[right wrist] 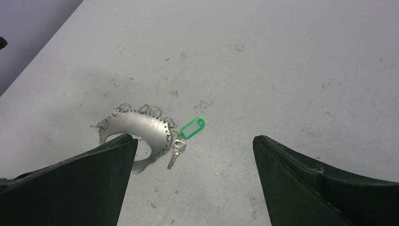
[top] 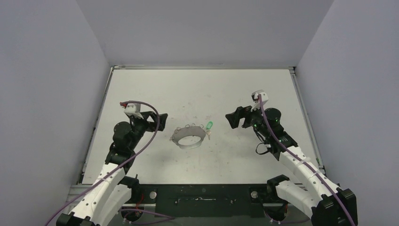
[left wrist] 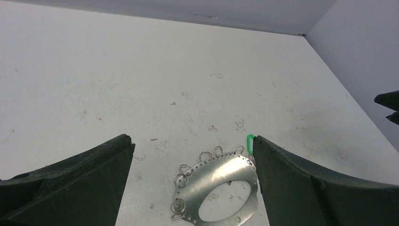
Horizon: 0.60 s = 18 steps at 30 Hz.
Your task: Put the keys on the keyring
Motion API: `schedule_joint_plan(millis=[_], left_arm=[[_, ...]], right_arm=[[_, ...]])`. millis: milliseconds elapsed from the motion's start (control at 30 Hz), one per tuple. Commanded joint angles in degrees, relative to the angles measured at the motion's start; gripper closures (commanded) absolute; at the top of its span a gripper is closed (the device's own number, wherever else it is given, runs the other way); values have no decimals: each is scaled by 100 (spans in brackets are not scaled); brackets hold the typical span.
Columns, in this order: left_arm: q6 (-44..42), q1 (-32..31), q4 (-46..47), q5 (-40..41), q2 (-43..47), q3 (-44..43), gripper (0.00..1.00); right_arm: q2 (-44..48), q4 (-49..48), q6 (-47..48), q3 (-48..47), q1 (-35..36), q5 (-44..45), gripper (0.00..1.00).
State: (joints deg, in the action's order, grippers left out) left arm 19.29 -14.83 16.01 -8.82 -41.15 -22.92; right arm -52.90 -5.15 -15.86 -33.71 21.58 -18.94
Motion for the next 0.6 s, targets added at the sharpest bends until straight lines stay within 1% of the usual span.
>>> schedule_joint_plan(millis=[0,67,133,233,333,433,567], left_arm=[[1050,50,-965,779,122,-27,3],[1471,46,-1312,834,120,-48,3],[1958,50,-1796,1108,78,-90,3],[2248,45,-2278,1196,-39,-159,3],[2272,45,-2486,1275,-167,-207,3],[2122,49,-2502,1424,-226,-237,3],[1429,50,-2269,1719,-260,-309,3]], right_arm=[[-99,-139,-370,39,-182,-120,0],[-155,-29,-384,44,-198,-35,0],[-226,143,-376,5,-207,113,0],[-371,476,-356,-130,-202,467,0],[-456,740,-422,-164,-205,1238,0],[-400,765,-290,-84,-207,1824,0],[-261,789,199,2,-204,2844,0]])
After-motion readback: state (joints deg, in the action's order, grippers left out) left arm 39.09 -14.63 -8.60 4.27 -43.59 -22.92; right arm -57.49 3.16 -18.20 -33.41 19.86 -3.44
